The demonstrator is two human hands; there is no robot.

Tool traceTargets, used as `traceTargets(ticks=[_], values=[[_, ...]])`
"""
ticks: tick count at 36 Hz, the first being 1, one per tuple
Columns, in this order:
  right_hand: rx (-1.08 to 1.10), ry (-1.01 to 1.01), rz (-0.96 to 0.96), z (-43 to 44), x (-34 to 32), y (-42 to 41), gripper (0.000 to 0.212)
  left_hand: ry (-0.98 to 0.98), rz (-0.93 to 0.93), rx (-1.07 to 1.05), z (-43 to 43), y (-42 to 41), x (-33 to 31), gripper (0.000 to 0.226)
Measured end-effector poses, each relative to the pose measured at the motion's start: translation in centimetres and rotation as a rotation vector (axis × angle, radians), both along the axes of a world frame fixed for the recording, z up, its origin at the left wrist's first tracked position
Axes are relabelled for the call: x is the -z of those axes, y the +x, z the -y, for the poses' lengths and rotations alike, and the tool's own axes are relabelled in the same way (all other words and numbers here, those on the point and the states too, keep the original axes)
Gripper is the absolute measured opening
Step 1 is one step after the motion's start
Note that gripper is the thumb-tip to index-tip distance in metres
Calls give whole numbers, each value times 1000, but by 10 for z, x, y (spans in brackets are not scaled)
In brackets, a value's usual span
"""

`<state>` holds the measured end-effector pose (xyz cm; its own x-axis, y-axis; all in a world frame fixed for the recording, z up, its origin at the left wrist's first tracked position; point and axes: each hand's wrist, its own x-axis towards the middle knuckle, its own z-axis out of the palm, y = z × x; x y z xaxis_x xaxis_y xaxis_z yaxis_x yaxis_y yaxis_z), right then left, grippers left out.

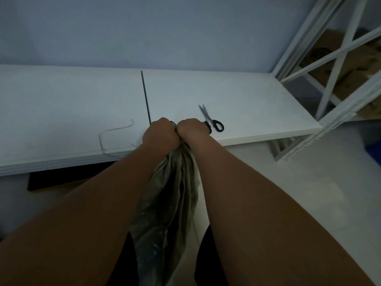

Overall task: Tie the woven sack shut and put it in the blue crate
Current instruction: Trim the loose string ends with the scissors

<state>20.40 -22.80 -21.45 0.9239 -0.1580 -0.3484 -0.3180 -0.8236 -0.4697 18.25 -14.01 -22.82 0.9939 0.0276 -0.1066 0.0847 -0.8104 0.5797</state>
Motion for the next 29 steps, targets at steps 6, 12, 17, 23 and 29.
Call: traceTargets(ticks=[6, 12, 17, 23, 29], values=[[47, 42, 165, -1, -1, 5, 15, -12, -2, 6, 0, 7, 8, 36], [-62, -160, 223, -7, -4, 12, 18, -4, -27, 18, -1, 7, 14, 33], [-65, -373, 288, -9, -1, 10, 7, 43, -19, 37, 0, 7, 16, 33], [124, -395, 210, -4, 8, 2, 28, 127, 10, 93, 2, 8, 24, 8], [233, -254, 187, -3, 9, 1, 29, 141, 17, 87, 2, 12, 25, 9]])
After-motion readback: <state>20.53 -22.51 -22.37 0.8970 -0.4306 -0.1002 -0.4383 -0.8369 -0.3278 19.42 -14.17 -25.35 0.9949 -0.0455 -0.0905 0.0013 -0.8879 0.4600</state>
